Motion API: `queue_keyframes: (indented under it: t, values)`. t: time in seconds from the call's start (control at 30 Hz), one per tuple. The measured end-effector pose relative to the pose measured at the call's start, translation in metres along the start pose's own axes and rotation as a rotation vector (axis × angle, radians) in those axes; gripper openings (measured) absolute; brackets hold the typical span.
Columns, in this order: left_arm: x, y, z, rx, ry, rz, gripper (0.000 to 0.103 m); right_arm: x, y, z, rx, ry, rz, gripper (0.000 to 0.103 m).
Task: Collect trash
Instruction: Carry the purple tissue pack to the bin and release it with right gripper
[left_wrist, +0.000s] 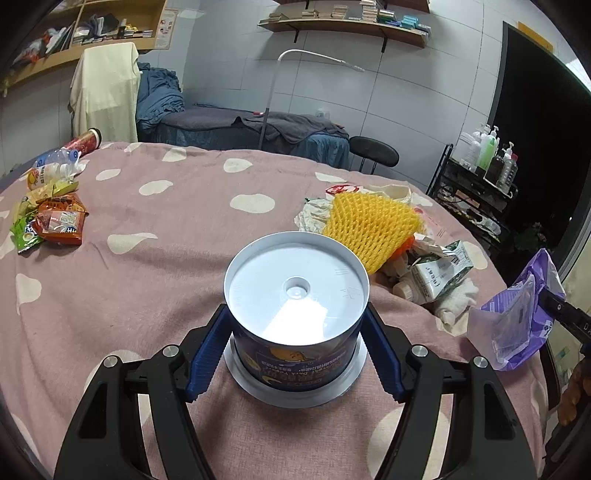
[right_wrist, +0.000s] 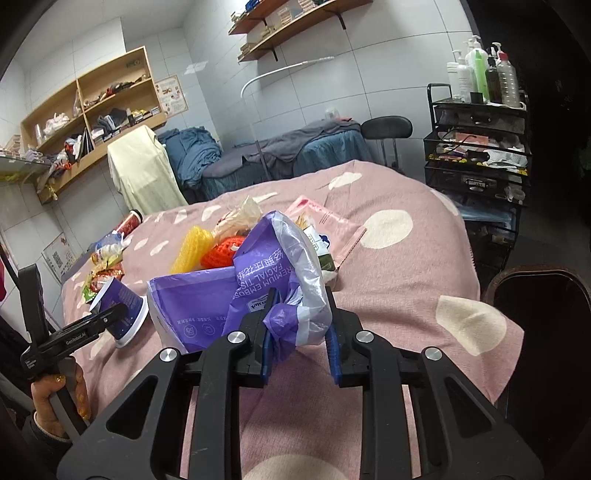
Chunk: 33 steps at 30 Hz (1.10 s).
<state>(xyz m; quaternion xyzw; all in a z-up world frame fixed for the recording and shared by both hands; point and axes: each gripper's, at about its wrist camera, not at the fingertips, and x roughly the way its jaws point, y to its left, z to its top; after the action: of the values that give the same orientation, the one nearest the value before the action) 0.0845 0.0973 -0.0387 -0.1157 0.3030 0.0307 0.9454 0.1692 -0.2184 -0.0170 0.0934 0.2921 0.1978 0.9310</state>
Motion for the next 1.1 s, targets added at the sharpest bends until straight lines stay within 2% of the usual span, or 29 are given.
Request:
queue_keyframes:
  t: [0.3,0.53,0.67,0.83,0.93,1.1]
  values:
    - [-0.029,-0.037,0.003,0.019,-0.064,-0.109,0.070,-0.042,-0.020,-0.002,0.050,-0.091,-0.040,0.024]
    - [-0.032,-0.094,0.005,0.112,-0.074,-0.232,0.070,-0.081,-0.064,-0.007,0.117,-0.170,-0.171,0.024]
    - [-0.029,-0.129,0.006,0.164,-0.062,-0.312,0.070,-0.099,-0.102,-0.011,0.187,-0.192,-0.288,0.024]
    - [-0.023,-0.175,0.002,0.244,-0.047,-0.401,0.070,-0.116,-0.147,-0.023,0.244,-0.187,-0.479,0.024]
    - [-0.019,-0.199,-0.003,0.281,-0.030,-0.447,0.070,-0.120,-0.168,-0.032,0.246,-0.165,-0.597,0.024]
    - [-0.012,-0.225,-0.008,0.311,0.014,-0.519,0.070,-0.109,-0.199,-0.044,0.217,-0.093,-0.725,0.024]
